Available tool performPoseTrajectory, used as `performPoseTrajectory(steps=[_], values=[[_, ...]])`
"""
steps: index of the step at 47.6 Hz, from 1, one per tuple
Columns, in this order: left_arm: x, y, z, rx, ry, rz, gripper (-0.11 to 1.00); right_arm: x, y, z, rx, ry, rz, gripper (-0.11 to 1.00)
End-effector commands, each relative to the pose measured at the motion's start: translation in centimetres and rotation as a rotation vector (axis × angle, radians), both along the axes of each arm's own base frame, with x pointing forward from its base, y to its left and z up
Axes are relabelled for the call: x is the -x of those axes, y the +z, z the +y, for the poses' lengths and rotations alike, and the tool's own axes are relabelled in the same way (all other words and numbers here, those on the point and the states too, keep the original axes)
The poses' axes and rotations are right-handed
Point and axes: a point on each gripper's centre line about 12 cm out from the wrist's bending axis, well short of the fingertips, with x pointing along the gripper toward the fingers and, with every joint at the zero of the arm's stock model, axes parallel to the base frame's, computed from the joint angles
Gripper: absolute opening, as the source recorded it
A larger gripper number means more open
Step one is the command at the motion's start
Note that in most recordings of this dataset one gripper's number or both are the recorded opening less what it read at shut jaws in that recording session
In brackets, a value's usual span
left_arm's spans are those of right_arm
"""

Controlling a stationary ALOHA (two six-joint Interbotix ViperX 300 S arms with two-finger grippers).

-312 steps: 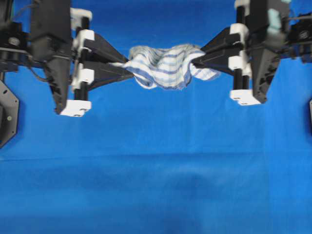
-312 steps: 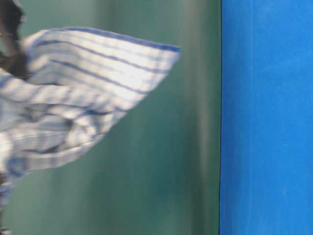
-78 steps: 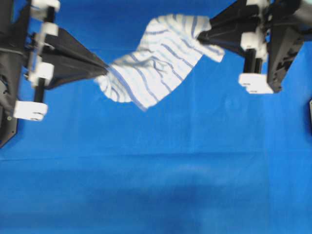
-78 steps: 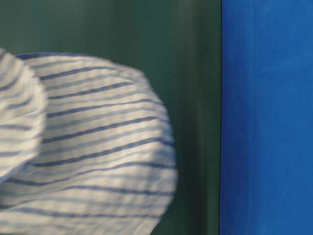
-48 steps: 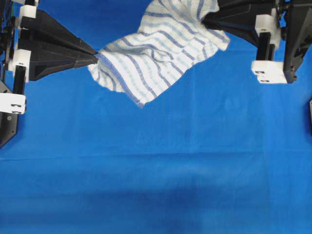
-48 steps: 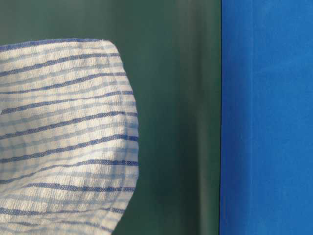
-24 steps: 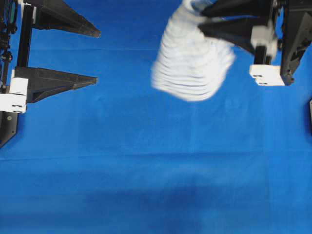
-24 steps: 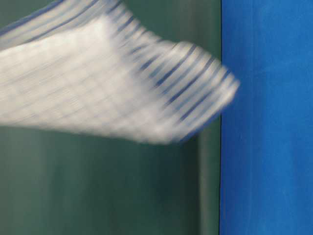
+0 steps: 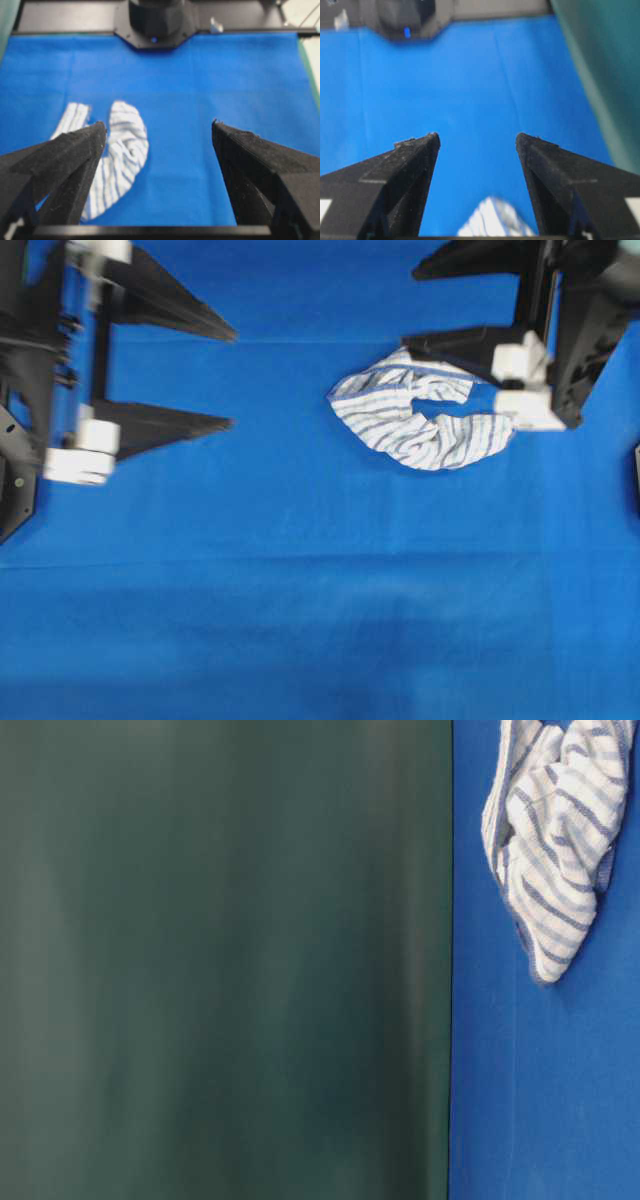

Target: Lift the towel with both arms.

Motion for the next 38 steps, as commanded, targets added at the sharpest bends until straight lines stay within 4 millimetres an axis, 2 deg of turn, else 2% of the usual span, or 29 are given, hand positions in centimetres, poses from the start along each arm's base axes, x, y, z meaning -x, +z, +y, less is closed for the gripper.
performPoseTrajectory(steps=[1, 18, 32, 38], values=[[-1.0, -0.8, 0.1, -0.004, 0.002, -0.011, 0.82, 0.6, -1.1, 0.0, -0.015, -0.007, 0.015, 0.65], [-5.2, -8.3, 0.3, -0.027, 0.004, 0.093, 0.82, 2.0, -11.7, 0.6, -0.132, -0.048, 0.158, 0.65], [-7.7, -14.2, 1.9, -0.049, 0.034, 0.195, 0.82, 3.5, -18.1, 1.1, -0.198, -0.053, 0.2, 0.65], [-8.7, -17.4, 2.6, -0.047, 0.051, 0.236, 0.82, 4.1, -20.6, 1.3, -0.21, -0.045, 0.227, 0.65]])
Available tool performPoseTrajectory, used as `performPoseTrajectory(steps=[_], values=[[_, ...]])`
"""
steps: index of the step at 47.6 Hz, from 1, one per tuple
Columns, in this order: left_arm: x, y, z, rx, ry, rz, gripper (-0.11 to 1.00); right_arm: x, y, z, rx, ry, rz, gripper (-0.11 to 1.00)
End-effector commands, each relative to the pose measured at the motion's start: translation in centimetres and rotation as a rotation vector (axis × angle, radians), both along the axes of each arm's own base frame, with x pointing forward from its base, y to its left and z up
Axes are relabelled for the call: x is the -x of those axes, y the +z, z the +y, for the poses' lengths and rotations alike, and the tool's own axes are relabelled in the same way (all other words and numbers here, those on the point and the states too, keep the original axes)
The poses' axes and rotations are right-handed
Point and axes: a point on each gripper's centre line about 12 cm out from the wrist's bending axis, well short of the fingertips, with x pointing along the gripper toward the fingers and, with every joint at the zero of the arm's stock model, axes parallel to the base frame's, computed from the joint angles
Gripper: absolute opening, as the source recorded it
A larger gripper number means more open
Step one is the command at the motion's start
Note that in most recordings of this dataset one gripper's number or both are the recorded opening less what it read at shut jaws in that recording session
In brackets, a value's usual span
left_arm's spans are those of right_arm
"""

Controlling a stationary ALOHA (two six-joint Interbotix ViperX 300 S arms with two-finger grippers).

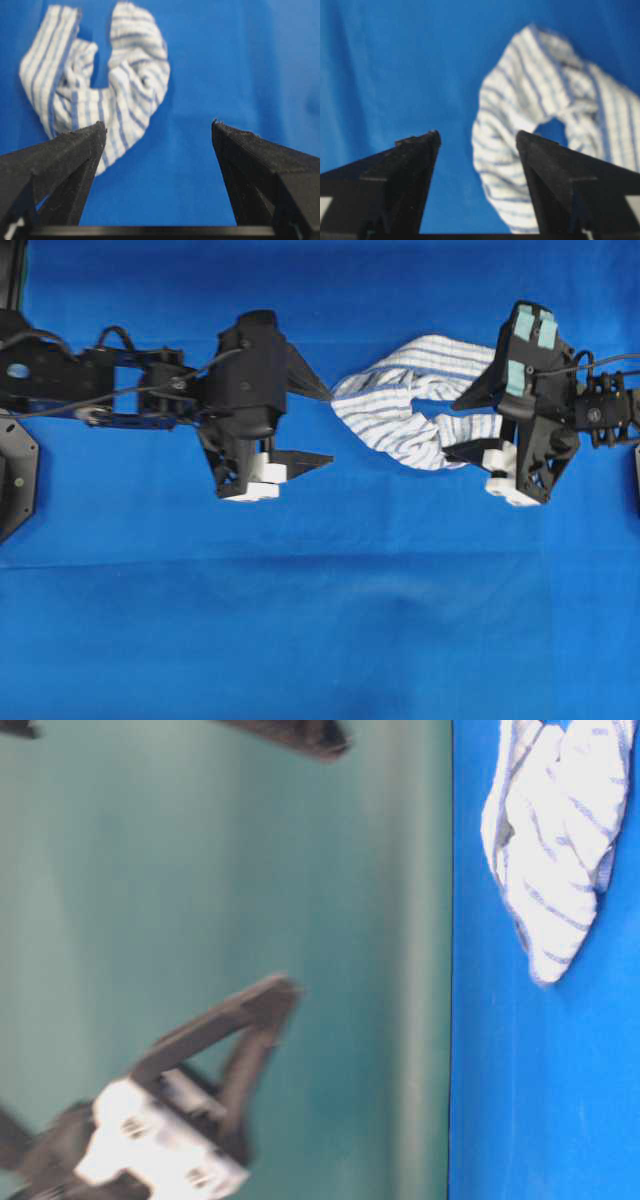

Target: Lift the towel with both arms.

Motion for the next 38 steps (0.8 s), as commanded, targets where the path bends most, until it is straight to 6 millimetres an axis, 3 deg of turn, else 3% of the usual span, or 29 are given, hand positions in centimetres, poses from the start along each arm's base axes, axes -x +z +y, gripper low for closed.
performPoseTrajectory(steps=[1, 13, 25, 38], values=[[-0.8, -1.3, 0.6, -0.003, 0.013, -0.004, 0.82, 0.2, -1.0, 0.2, -0.007, 0.013, -0.006, 0.65], [-3.2, -7.9, 1.7, 0.0, 0.037, 0.063, 0.82, 0.8, -6.1, 0.6, -0.024, 0.038, 0.079, 0.65], [-4.5, -10.6, 3.0, -0.004, 0.064, 0.05, 0.82, 0.5, -9.9, 0.7, -0.033, 0.048, 0.177, 0.65], [-5.1, -12.6, 4.0, -0.005, 0.082, 0.053, 0.82, -0.1, -12.2, 0.9, -0.046, 0.062, 0.203, 0.65]])
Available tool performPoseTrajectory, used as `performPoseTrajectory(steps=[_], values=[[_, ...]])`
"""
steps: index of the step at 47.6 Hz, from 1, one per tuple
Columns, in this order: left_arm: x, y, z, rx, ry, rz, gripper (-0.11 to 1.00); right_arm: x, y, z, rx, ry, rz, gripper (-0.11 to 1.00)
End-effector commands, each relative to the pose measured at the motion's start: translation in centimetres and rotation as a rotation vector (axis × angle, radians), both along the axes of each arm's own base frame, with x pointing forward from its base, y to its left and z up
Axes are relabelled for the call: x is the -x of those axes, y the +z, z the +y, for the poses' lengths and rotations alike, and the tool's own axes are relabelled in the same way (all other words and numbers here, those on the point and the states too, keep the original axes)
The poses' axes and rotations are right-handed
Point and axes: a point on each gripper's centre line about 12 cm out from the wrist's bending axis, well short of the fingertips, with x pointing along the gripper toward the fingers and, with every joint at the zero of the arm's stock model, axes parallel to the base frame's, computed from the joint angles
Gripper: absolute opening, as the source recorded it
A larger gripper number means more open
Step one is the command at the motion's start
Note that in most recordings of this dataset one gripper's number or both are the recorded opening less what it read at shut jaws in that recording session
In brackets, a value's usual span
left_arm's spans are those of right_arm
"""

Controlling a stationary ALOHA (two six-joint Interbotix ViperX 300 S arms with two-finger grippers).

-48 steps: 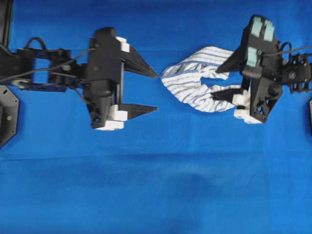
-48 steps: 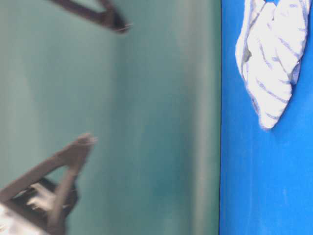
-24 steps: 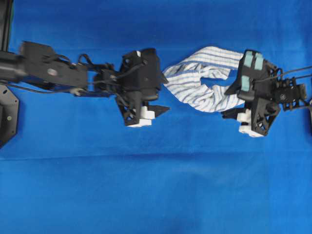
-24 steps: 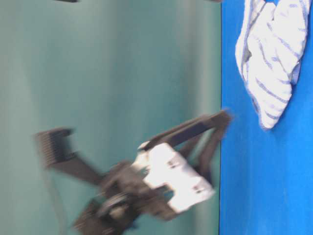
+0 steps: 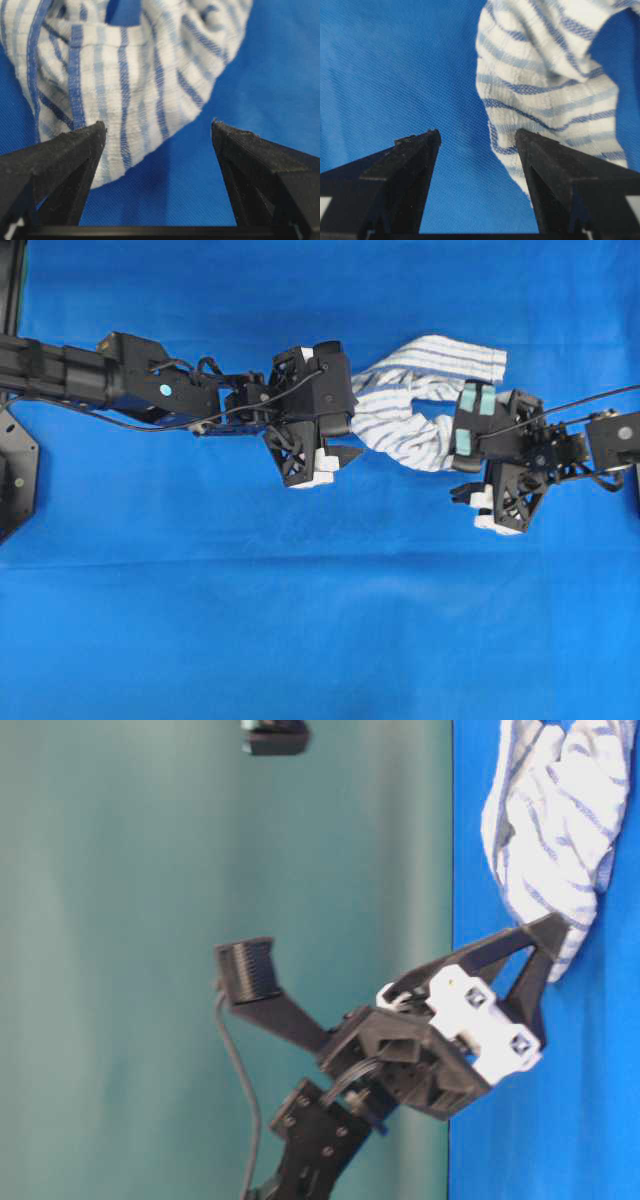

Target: Lift the towel with both arms.

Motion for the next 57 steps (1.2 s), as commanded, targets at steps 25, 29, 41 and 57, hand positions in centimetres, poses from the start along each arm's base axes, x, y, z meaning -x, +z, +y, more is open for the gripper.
performPoseTrajectory(steps=[25, 29, 41, 57], values=[[-1.8, -1.2, 0.7, -0.004, 0.006, -0.003, 0.66, -0.8, -1.0, -1.0, -0.013, -0.022, -0.024, 0.6], [-1.7, -1.4, 0.9, -0.003, 0.013, 0.004, 0.43, -0.8, -1.0, -1.1, -0.014, -0.029, -0.026, 0.44], [-1.5, -1.6, 1.2, -0.017, 0.006, 0.032, 0.01, -0.9, -0.9, -1.6, -0.013, -0.041, -0.029, 0.03], [-0.6, 2.6, 0.5, -0.003, 0.002, 0.038, 0.01, -2.5, 2.4, -1.7, -0.011, -0.055, -0.126, 0.03]])
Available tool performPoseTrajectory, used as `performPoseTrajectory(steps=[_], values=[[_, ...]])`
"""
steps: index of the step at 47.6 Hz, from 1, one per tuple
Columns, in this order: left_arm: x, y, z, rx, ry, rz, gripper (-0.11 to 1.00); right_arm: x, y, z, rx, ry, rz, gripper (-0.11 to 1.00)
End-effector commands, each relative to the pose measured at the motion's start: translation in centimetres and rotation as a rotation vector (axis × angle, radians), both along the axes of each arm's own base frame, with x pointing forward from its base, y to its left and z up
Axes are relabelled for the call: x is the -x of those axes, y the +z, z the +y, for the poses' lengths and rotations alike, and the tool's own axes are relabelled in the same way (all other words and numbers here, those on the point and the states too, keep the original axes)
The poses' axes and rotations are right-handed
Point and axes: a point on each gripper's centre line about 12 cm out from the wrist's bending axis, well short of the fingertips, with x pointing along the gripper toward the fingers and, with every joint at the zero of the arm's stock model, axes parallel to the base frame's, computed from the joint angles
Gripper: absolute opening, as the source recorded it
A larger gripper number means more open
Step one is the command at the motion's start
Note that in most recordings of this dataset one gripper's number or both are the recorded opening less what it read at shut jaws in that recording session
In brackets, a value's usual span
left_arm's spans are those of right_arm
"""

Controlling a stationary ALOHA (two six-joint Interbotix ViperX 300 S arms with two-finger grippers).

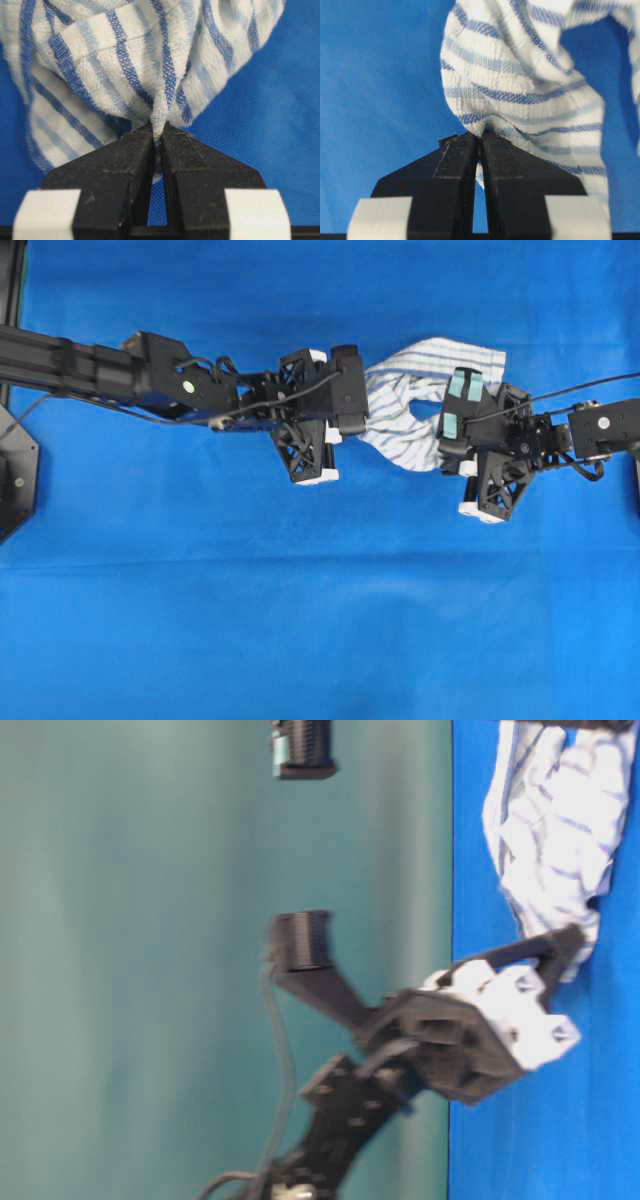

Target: Lift the towel with both arms.

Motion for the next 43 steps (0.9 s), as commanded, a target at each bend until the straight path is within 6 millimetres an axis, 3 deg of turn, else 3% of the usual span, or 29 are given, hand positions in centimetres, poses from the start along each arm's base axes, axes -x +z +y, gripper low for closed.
performPoseTrajectory(steps=[1, 19, 30, 43], values=[[0.0, 4.4, -0.4, -0.01, -0.011, -0.067, 0.01, -1.3, 3.2, -0.2, 0.006, -0.01, -0.094, 0.03], [4.5, 15.6, -2.7, -0.022, -0.059, -0.132, 0.01, -4.5, 15.9, -1.1, 0.07, -0.053, -0.278, 0.03], [8.5, 22.6, -3.2, -0.033, -0.062, -0.223, 0.01, -5.7, 22.1, -1.1, 0.132, -0.033, -0.317, 0.03], [12.2, 29.6, -3.5, -0.051, -0.063, -0.365, 0.01, -6.2, 29.9, -1.3, 0.212, -0.002, -0.397, 0.03]])
